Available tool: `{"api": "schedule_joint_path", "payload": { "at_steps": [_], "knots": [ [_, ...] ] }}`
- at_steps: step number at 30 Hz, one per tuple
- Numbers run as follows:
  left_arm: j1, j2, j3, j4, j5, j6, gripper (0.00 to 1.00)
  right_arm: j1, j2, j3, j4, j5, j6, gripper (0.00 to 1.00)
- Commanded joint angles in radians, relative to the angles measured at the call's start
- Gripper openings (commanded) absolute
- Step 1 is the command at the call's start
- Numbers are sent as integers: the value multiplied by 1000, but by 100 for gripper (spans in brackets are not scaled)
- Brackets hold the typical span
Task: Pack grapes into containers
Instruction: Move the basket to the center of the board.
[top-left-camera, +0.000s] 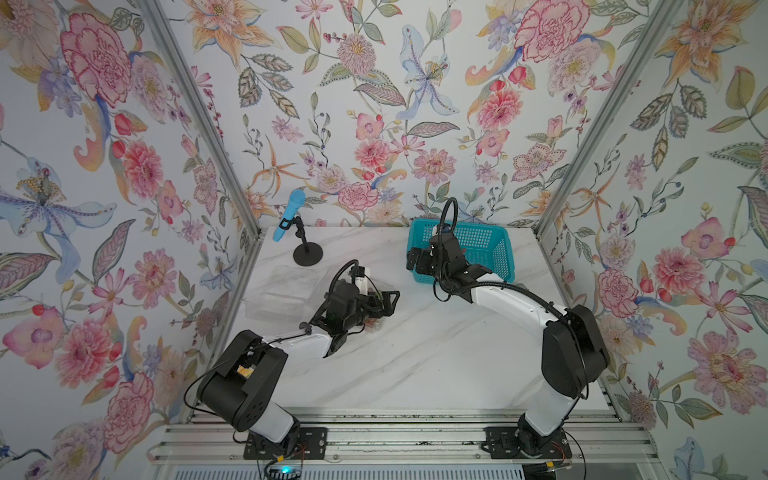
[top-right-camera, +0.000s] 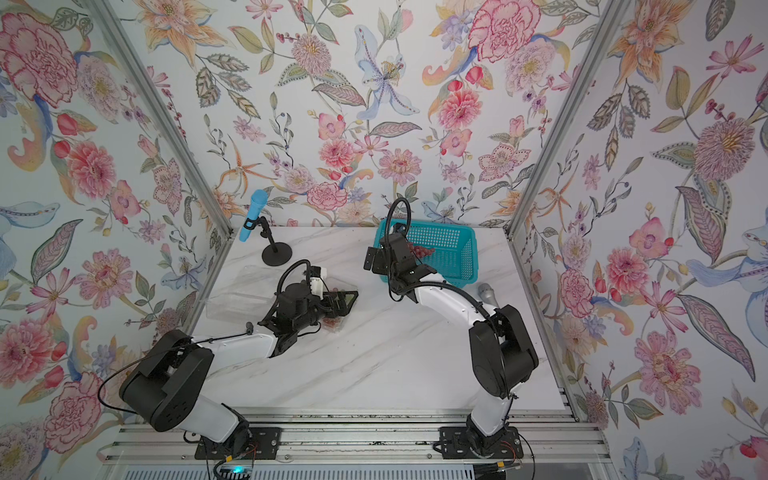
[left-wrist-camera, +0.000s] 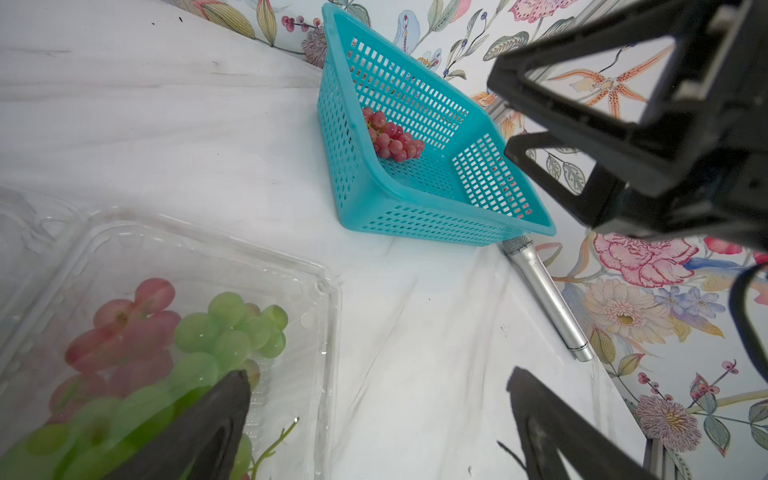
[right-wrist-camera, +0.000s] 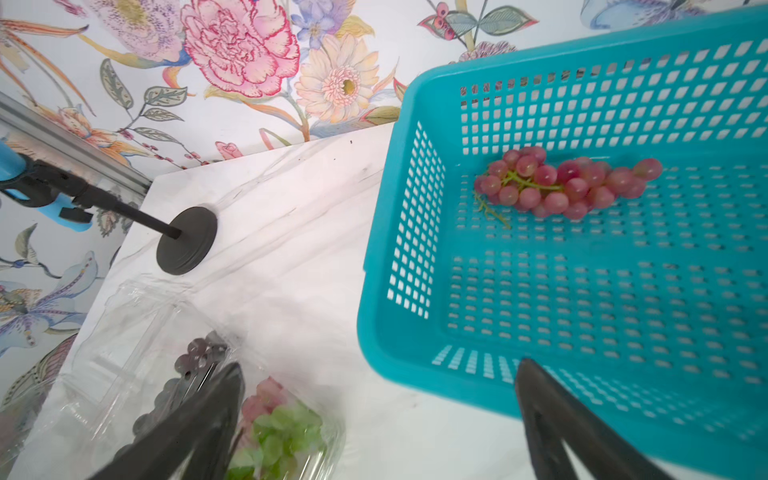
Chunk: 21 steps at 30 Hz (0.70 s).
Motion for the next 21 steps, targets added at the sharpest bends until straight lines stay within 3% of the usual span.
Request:
{"api": "schedule_joint_path", "payload": {
  "at_steps": [1,12,21],
  "knots": [
    [2,-51,-23,-10,2,6,100,-14,138,147,-188,-14,-105,100],
    [2,-112,-78,-49,-11,27,100,-5,388,451,-358,4,-212,100],
    [2,-108,-82,-47,-7,25,100,-88,371,392,-370,26,-190,100]
  ]
}}
